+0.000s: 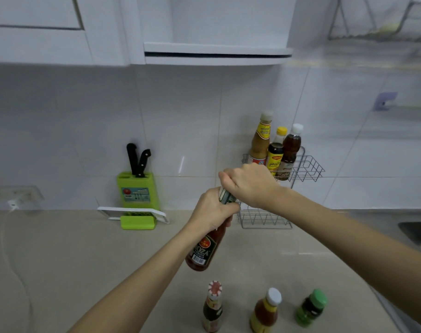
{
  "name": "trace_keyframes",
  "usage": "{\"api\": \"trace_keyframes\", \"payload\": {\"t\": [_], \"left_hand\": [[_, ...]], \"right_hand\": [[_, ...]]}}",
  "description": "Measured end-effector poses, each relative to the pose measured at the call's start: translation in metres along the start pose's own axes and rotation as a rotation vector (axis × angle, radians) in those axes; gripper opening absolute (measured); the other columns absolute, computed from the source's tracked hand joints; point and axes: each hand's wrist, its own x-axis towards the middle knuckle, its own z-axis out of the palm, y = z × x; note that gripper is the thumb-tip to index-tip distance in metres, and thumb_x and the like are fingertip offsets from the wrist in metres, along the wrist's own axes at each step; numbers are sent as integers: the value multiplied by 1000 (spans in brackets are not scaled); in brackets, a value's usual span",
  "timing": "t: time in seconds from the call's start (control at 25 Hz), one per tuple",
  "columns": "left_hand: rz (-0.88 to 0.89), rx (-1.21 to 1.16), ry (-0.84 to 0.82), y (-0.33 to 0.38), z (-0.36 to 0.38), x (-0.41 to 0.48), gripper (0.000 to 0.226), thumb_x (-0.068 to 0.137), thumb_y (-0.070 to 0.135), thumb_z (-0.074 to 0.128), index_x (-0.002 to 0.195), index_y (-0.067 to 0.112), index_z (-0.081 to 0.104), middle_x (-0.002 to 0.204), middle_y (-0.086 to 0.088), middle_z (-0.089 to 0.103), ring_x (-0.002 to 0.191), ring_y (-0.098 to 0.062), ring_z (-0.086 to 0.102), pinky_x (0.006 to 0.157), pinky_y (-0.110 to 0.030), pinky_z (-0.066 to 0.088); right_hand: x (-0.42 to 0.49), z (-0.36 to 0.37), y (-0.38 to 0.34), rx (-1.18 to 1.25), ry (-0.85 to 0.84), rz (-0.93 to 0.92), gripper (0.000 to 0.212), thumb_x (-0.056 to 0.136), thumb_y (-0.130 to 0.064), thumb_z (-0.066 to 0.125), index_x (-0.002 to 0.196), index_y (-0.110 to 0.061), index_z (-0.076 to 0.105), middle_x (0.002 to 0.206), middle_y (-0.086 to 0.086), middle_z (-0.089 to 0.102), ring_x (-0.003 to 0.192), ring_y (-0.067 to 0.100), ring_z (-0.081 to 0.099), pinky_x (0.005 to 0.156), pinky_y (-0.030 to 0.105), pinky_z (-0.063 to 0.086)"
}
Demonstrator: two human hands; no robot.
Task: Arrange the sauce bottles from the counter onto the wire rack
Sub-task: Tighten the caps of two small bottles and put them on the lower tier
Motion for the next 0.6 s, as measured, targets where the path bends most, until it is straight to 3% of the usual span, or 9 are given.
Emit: {"api": "trace_keyframes", "payload": {"t": [0.16,0.24,0.32,0.4,0.48,0.52,0.6], "left_hand": [[-15,40,10,-9,12,7,6,58,22,58,57,18,53,46,-4,63,38,-12,57,45,-21,46],[-20,58,22,-12,17,12,7,58,24,58,60,19,54,47,-4,64,39,-13,60,44,-22,48],[-14,82,19,-16,22,18,9,59,25,60,64,19,55,51,-4,65,43,-15,63,45,-26,50],[9,123,42,-20,26,25,10,63,27,63,70,22,57,57,-3,67,50,-21,67,49,-32,53],[11,109,88,-21,28,35,9,67,32,63,74,28,59,59,1,66,54,-20,67,52,-31,53],[12,77,93,-22,29,39,10,67,37,62,74,30,59,60,4,66,54,-17,65,52,-29,51],[20,26,35,-26,33,48,20,66,39,62,84,29,62,72,5,69,65,-17,66,60,-30,53]], "right_hand": [[-5,6,0,-161,-181,-46,33,96,-17,46,127,-7,40,100,12,62,80,35,61,52,33,38],[-4,11,4,-201,-208,-28,40,93,-14,52,129,-7,37,101,14,61,78,34,60,54,34,40],[-3,15,8,-140,-258,12,30,93,-14,52,121,-9,42,96,16,61,71,32,54,53,34,39],[-5,22,15,205,-251,180,12,96,-28,49,94,-17,54,82,17,60,70,33,57,52,35,39],[-11,33,16,764,-192,462,37,89,-55,50,76,-22,57,72,12,61,69,31,64,51,34,44],[-15,43,14,900,-159,537,45,82,-63,54,84,-18,60,75,10,63,69,29,66,52,36,50],[-23,65,16,937,-103,546,52,79,-60,62,104,-14,60,90,10,65,79,26,66,65,44,57]]}}
